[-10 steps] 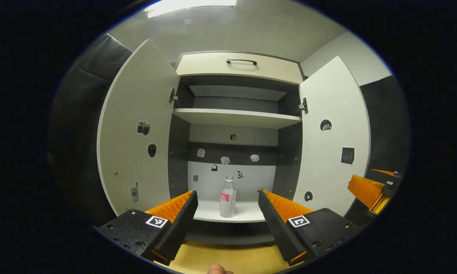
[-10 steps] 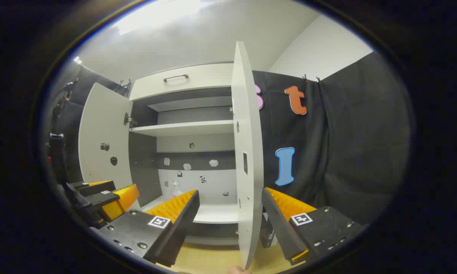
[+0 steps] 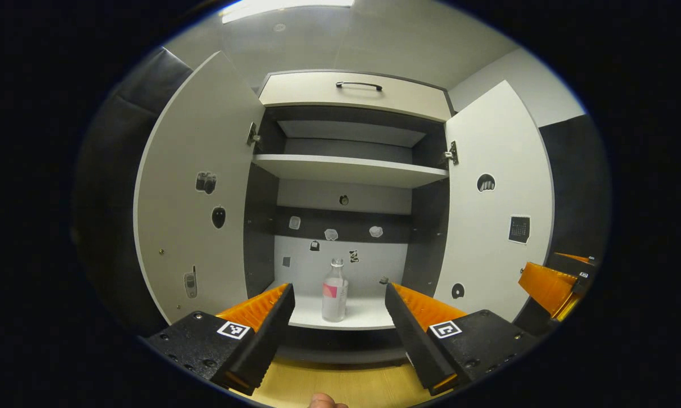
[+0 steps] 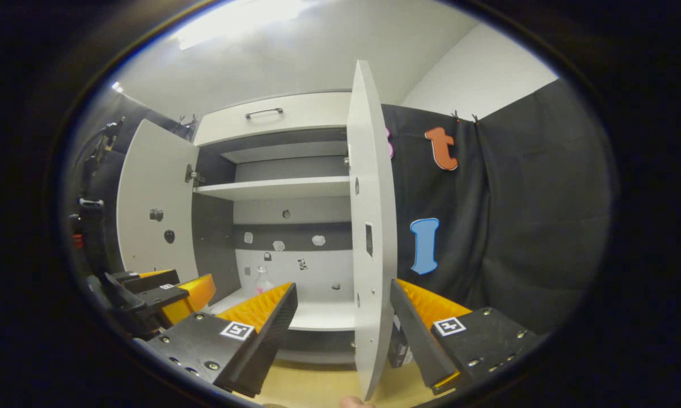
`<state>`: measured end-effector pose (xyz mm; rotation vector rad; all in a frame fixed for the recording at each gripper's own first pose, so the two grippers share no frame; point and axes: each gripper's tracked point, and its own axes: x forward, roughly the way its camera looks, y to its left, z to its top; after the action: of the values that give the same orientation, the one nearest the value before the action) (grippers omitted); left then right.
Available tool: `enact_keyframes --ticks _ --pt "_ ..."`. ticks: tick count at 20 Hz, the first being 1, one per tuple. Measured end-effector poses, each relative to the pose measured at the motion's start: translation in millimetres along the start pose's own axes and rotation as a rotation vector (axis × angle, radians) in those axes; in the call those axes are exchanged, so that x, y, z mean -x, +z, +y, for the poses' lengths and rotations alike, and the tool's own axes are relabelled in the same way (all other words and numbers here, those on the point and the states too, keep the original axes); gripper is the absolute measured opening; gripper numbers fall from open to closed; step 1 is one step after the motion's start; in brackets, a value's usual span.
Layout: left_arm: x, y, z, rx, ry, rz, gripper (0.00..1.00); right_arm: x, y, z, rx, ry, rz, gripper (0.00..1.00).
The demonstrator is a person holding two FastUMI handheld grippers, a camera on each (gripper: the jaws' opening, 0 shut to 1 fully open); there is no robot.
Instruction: Grasp the bottle in the cabinet with the left hand and place it on the coaster, then close the right door with the right hand and the left door with the left hand.
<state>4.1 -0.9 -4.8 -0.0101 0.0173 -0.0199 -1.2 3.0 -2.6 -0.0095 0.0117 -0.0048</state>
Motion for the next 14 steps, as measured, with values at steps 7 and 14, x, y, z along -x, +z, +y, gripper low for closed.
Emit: enact_keyframes --ticks 7,14 --pt "-16.8 -1.6 7.9 -0.007 0.003 -0.004 0.99 2.7 2.8 -0.1 -0.007 -0.005 -0.007 0.95" --pt "-101.5 -30.4 18.5 -0.008 -0.001 0.039 0.99 15.6 8.5 -43.1 0.019 -0.112 -0.016 0.99"
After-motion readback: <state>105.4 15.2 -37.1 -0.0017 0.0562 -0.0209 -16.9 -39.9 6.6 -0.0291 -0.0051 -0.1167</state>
